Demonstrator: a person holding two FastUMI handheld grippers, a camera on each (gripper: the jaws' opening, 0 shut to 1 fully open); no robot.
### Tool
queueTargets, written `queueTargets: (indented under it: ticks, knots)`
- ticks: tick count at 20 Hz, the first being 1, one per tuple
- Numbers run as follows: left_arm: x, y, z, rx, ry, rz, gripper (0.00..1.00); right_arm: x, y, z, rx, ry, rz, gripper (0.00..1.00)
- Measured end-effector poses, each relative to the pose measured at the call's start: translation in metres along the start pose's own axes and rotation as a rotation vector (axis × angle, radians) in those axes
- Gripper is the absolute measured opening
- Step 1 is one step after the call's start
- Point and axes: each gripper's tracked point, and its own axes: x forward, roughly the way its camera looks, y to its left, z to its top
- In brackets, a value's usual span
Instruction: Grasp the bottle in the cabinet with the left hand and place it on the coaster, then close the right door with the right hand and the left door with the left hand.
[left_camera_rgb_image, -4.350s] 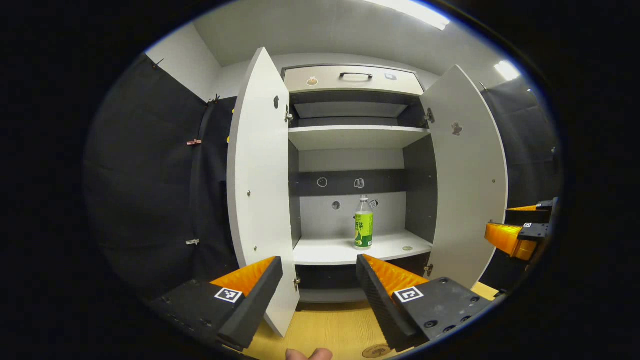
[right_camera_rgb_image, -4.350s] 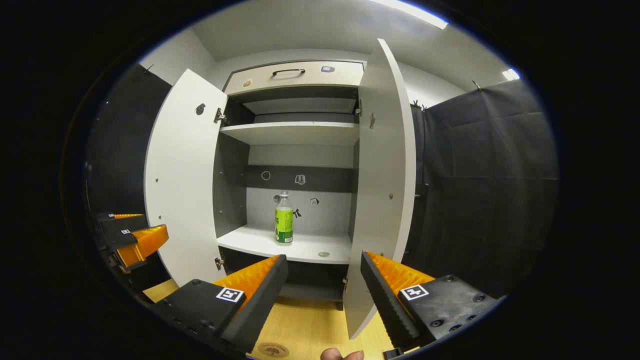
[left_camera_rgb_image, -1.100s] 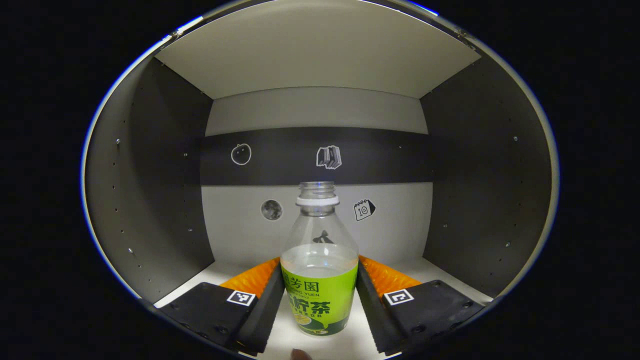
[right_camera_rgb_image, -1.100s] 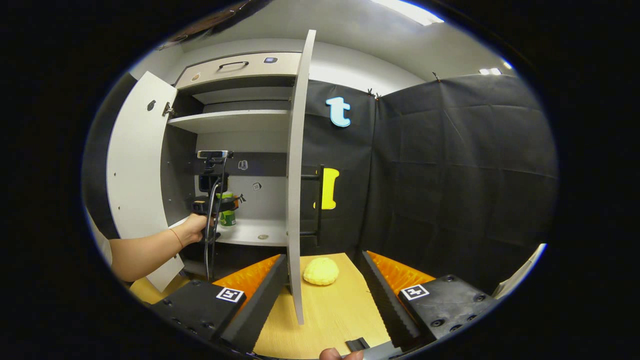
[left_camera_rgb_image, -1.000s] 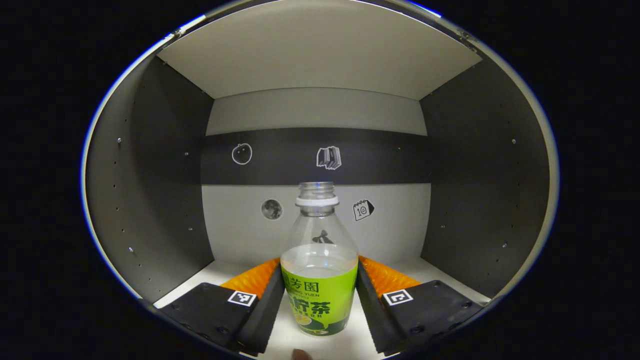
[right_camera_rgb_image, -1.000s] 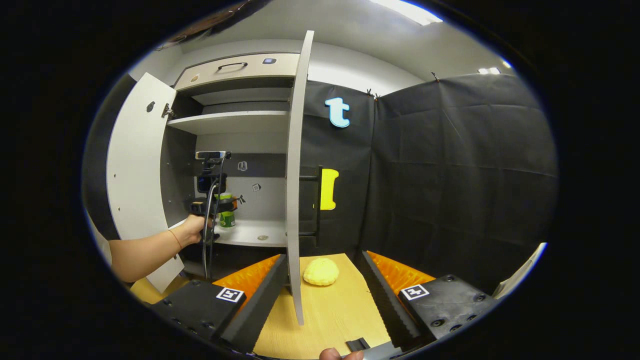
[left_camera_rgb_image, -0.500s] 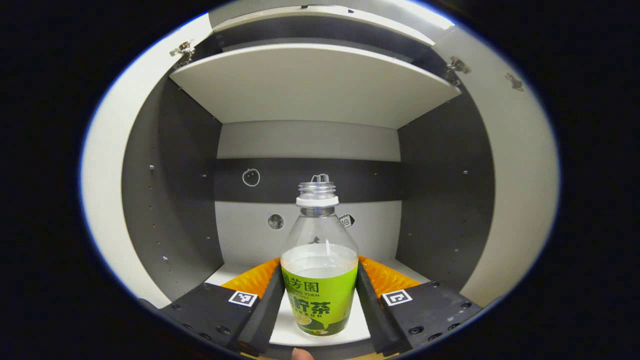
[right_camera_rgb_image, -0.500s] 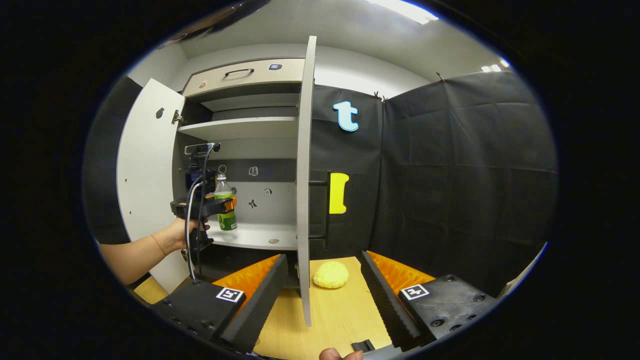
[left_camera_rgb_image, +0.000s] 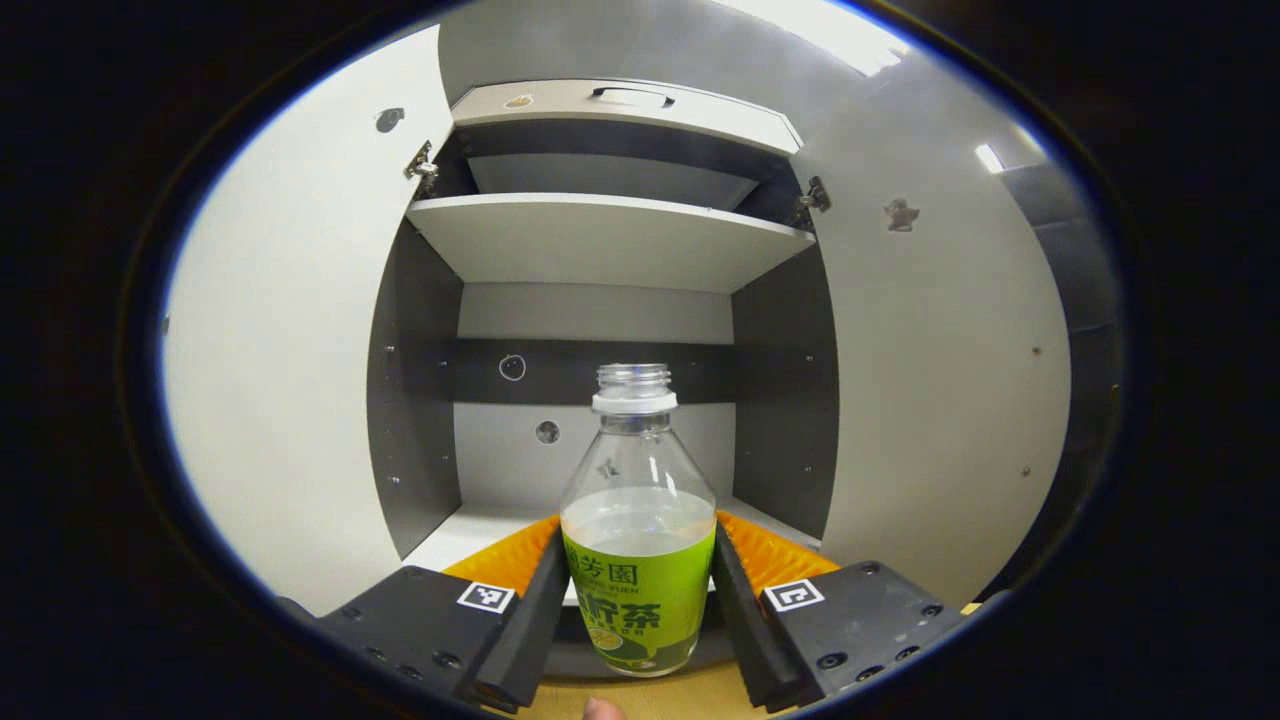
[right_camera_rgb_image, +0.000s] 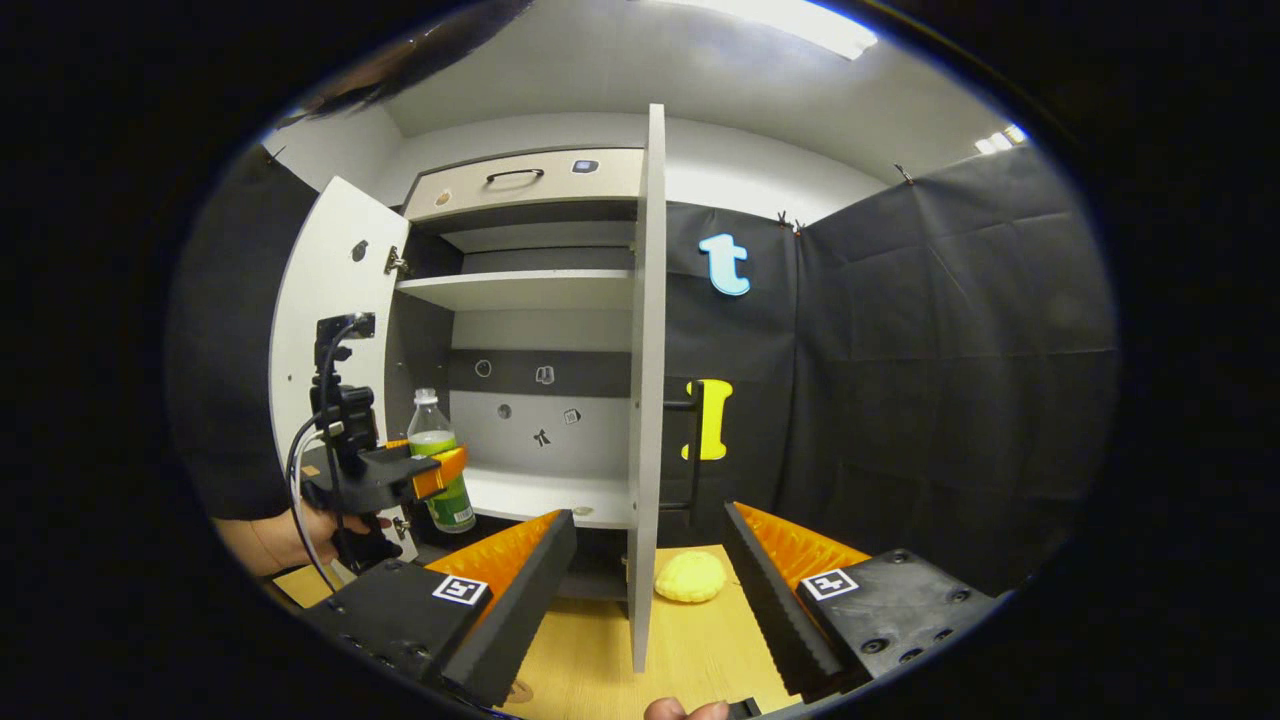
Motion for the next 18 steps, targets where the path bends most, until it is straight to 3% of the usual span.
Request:
queueTargets:
  ticks: [6,12,18]
  knots:
    - [-0.068,-0.015,-0.051,-0.008,0.011,0.022,0.76,0.001,0.007,0.005,0.009,-0.048,0.027,0.98]
    - [-0.115,-0.034,-0.116,-0.001,0.035,0.045,0.76,-0.002,0.02,0.013,-0.059,-0.12,0.075,0.97]
    - [-0.154,-0.072,-0.187,0.019,0.084,-0.012,0.76,-0.003,0.022,0.02,-0.002,-0.139,0.084,0.97]
